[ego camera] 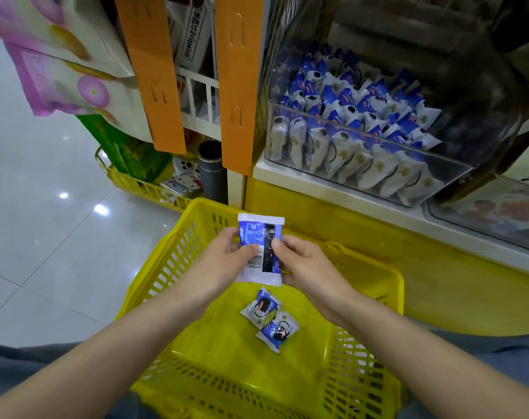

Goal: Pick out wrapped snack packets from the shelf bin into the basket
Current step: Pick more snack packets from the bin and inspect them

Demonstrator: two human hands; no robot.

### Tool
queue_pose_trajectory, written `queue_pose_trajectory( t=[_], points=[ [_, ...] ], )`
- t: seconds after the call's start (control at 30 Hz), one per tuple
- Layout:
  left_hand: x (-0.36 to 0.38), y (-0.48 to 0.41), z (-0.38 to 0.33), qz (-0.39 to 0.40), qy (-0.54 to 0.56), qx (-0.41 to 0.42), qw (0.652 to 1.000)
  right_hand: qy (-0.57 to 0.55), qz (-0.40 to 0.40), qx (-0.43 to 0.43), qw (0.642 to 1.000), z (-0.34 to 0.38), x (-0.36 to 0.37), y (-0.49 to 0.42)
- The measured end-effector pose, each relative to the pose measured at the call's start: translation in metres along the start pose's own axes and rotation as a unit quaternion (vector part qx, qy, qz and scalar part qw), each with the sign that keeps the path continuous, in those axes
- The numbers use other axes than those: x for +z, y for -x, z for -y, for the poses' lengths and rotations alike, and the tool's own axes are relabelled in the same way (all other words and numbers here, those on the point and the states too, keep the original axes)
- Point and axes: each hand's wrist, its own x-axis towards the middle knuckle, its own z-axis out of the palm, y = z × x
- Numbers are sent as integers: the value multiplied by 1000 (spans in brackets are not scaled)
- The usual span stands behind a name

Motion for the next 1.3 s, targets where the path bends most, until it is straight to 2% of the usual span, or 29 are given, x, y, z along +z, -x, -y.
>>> queue_pose_trajectory(
  t=[0.07,0.13,0.27,0.4,0.53,0.6,0.8,1.0,1.17,1.23,1.3],
  points=[
    [-1,0,7,-32,-108,86,990,-45,-8,12,999,-2,2,0],
    [-2,2,11,-45,-162,135,977,-78,-25,27,996,-4,4,-2],
    [-5,6,17,-22,-230,162,959,-95,-16,58,994,-9,7,-7],
    [-12,7,19,13,-237,137,962,-111,4,66,992,-12,10,-9],
    [-18,7,22,-25,-284,141,948,-27,12,30,999,-14,17,-11],
    [-22,7,23,-48,-326,174,928,24,12,1,1000,-16,22,-13],
    [-35,5,24,-66,-414,213,883,75,31,-22,996,-21,33,-17],
    [-38,2,32,-50,-368,213,904,106,27,-36,993,-30,34,-21],
    [-43,4,31,-16,-297,145,944,109,34,-38,993,-35,34,-23],
    [-43,5,29,-15,-221,103,970,124,30,-56,990,-34,36,-24],
    [-41,3,24,-18,-100,38,994,159,30,-93,982,-31,38,-25]
  ],
)
